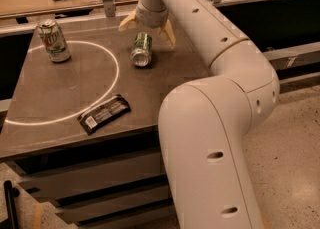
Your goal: Place green can upright
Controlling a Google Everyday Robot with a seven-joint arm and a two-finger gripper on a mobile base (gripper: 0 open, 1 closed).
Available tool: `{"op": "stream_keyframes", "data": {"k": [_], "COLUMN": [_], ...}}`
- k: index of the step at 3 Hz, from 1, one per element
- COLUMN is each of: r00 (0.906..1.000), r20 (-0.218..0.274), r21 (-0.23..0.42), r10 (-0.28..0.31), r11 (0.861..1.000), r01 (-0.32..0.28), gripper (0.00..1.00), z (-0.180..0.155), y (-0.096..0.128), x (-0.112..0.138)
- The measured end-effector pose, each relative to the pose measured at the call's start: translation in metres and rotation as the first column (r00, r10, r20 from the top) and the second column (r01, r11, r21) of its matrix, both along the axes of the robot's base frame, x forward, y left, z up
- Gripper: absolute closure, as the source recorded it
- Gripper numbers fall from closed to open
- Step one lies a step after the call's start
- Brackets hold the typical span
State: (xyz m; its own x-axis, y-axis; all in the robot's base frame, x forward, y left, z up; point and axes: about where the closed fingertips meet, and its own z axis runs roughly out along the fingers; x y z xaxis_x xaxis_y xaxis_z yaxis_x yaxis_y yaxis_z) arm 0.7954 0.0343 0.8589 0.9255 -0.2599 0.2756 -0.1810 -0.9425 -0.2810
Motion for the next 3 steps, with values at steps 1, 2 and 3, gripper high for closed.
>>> {"op": "stream_keyframes", "data": {"k": [1,2,3], "r00": [0.9992,0.9965,0.9944], "r20": [-0.025,-0.043,-0.046], "r21": [-0.019,-0.045,-0.055], "r10": [0.030,0.071,0.095], "r11": [0.999,0.996,0.994], "r01": [-0.031,-0.073,-0.097], "gripper": [0.00,0.20,0.43], "z": [-0.012,-0.022,-0.023], "y": [0.000,0.003,0.006], "x": [-0.003,-0.006,-0.008]}}
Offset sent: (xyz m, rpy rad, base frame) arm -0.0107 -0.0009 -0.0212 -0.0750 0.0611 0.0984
